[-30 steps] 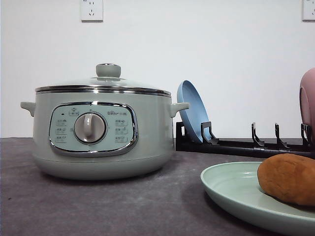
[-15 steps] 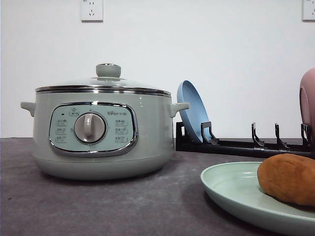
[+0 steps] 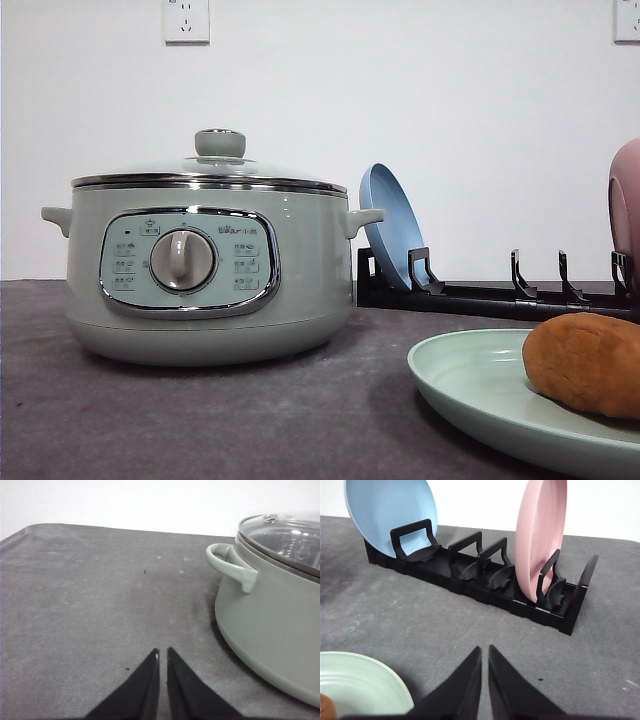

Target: Transfer potato from steamer to green plate

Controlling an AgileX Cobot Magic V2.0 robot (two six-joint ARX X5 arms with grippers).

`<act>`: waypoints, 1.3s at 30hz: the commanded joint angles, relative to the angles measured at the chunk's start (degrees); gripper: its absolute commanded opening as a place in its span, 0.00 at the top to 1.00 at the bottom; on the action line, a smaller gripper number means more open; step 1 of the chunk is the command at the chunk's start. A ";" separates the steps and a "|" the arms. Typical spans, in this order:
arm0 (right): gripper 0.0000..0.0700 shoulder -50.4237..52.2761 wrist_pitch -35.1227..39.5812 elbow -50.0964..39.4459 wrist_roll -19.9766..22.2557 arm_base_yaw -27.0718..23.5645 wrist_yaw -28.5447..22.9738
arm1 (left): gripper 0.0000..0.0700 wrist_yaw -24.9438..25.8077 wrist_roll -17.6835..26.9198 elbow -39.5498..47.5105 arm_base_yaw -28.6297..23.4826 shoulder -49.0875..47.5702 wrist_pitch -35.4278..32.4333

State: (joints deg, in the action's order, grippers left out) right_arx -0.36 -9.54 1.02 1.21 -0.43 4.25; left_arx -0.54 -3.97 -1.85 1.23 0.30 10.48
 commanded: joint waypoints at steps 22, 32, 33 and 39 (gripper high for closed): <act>0.98 0.15 0.74 -0.33 -0.79 -0.09 -0.22 | 0.97 -0.13 -0.15 1.16 -0.07 -0.11 0.37; 0.98 0.15 0.74 -0.33 -0.80 -0.09 -0.22 | 0.97 -0.13 -0.15 1.16 -0.07 -0.11 0.35; 0.98 0.15 0.74 -0.33 -0.79 -0.09 -0.22 | 0.97 -0.13 -0.15 1.16 -0.07 -0.11 0.35; 0.98 0.15 0.74 -0.33 -0.79 -0.09 -0.22 | 0.97 -0.13 -0.15 1.16 -0.07 -0.11 0.35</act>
State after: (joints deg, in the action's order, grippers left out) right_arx -0.36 -9.54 1.02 1.21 -0.43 4.25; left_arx -0.54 -3.97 -1.85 1.23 0.30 10.48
